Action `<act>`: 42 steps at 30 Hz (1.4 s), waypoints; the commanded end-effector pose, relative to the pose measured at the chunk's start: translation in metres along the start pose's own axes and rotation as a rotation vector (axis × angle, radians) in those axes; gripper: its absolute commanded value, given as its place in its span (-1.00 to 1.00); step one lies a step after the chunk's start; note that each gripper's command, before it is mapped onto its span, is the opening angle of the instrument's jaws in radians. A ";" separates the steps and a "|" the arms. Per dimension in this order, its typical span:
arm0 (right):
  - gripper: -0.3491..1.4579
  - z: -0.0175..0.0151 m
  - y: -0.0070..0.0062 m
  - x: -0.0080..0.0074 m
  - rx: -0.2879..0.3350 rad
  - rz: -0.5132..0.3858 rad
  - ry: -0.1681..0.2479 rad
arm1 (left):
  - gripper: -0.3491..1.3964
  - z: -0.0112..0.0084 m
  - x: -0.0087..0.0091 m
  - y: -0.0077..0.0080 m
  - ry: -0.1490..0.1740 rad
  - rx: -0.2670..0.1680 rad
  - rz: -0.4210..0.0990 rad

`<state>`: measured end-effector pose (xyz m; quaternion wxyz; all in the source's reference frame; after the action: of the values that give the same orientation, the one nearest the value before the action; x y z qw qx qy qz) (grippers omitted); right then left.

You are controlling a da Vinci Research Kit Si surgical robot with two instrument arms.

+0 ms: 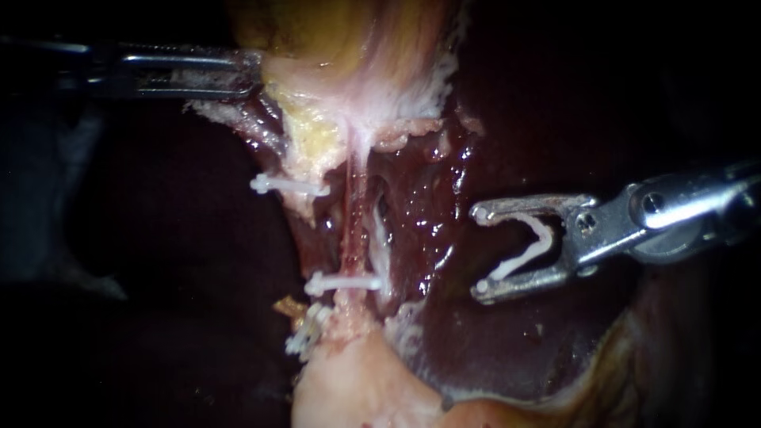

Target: Clipping second clip right tube

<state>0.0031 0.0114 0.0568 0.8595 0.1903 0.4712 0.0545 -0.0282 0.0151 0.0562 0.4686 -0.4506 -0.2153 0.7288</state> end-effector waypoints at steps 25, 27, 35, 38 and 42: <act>-0.06 0.0049 0.0009 0.0032 0.031 0.180 0.153 | -1.00 -0.0087 0.0044 0.0027 0.038 0.003 -0.034; -0.06 0.0065 0.0013 0.0036 0.033 0.211 0.172 | -1.00 -0.0087 0.0044 0.0028 0.038 0.004 -0.035; -0.06 0.0117 0.0021 0.0033 0.047 0.279 0.174 | -1.00 -0.0085 0.0043 0.0031 0.041 0.009 -0.035; -0.07 0.0134 0.0023 0.0026 0.059 0.295 0.175 | -1.00 -0.0085 0.0042 0.0031 0.041 0.010 -0.035; -0.07 0.0153 0.0026 0.0020 0.079 0.310 0.178 | -1.00 -0.0084 0.0042 0.0032 0.041 0.010 -0.035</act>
<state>0.0175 0.0101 0.0640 0.7856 0.2933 0.5121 0.1859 -0.0232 0.0164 0.0477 0.4879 -0.4593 -0.2099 0.7120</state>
